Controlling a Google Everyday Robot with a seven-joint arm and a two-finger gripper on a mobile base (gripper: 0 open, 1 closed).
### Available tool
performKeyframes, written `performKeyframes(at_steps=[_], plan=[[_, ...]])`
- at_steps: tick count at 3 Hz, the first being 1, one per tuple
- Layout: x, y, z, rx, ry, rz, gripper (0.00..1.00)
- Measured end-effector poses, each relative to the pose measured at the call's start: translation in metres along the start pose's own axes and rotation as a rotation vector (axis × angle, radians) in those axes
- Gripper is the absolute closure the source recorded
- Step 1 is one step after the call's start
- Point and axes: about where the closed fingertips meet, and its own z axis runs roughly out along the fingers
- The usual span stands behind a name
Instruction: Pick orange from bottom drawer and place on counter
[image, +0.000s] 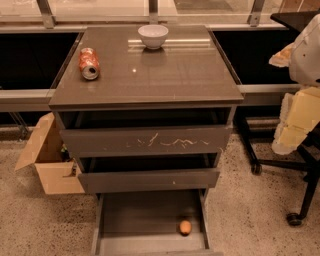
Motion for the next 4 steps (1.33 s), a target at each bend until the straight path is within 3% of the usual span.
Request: performKeyframes(at_steps=[1, 2, 3, 4], plan=[[-0.001, 0.001, 0.004, -0.002, -0.013, -0.006, 0.00], [-0.010, 0.010, 0.034, -0.035, -0.108, -0.049, 0.00], [-0.018, 0.029, 0.089, -0.115, -0.273, -0.078, 0.00], [-0.021, 0.042, 0.122, -0.172, -0.330, -0.075, 0.00]])
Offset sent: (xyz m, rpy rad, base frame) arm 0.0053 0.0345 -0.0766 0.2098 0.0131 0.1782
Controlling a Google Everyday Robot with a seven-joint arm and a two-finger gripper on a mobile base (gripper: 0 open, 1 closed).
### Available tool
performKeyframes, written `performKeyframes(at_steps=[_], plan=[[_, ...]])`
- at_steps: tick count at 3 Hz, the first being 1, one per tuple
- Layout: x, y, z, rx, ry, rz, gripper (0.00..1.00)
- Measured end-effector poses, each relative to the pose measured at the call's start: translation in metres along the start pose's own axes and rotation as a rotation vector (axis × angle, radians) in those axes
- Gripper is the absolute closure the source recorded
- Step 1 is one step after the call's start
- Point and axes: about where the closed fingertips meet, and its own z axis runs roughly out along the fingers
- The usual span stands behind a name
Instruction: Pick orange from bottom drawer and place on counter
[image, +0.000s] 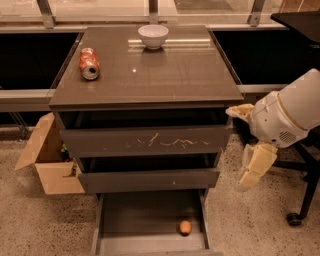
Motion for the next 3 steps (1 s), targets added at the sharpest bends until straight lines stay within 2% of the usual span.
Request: performKeyframes(at_steps=[1, 2, 3], plan=[[0.0001, 0.0003, 0.0015, -0.004, -0.002, 0.000, 0.00], [0.0007, -0.0002, 0.0082, -0.031, -0.003, 0.007, 0.00], [-0.0035, 0.0094, 0.0060, -0.039, 0.047, -0.026, 0.00]])
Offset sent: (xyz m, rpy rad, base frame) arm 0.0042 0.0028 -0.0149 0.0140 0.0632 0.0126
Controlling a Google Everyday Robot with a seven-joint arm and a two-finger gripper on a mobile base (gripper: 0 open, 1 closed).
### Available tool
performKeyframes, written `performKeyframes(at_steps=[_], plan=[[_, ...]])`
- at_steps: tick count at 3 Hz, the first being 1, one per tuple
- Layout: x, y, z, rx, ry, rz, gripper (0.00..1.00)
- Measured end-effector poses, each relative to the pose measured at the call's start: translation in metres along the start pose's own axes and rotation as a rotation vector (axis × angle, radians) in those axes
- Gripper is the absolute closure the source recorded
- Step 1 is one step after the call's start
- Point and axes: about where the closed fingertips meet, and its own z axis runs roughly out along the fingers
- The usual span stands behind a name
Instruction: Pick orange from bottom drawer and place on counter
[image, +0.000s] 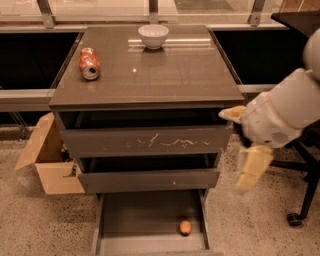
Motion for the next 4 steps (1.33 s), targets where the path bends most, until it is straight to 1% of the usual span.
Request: performKeyframes(at_steps=[1, 2, 4], plan=[[0.013, 0.052, -0.149, 0.186, -0.015, -0.011, 0.00], [0.010, 0.079, -0.207, 0.251, -0.046, -0.046, 0.00], [0.012, 0.075, -0.201, 0.240, -0.059, -0.056, 0.00]])
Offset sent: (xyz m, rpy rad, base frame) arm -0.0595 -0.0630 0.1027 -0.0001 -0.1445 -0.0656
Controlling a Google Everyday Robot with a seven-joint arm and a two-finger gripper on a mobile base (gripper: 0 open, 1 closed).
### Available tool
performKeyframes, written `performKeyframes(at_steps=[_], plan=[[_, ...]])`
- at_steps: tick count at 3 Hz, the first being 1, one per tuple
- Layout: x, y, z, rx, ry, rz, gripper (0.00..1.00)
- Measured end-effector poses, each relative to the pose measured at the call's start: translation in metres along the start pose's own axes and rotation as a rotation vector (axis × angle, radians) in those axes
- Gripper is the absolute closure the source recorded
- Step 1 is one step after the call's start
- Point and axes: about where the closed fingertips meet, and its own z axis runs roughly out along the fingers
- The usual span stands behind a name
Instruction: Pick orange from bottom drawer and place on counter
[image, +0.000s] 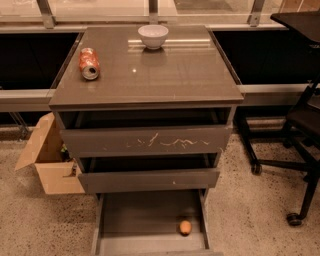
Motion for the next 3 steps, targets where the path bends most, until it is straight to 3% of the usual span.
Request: performKeyframes(at_steps=[2, 3], plan=[[0.032, 0.011, 0.071, -0.110, -0.126, -0.082, 0.00], [0.036, 0.014, 0.083, -0.122, -0.157, -0.102, 0.00]])
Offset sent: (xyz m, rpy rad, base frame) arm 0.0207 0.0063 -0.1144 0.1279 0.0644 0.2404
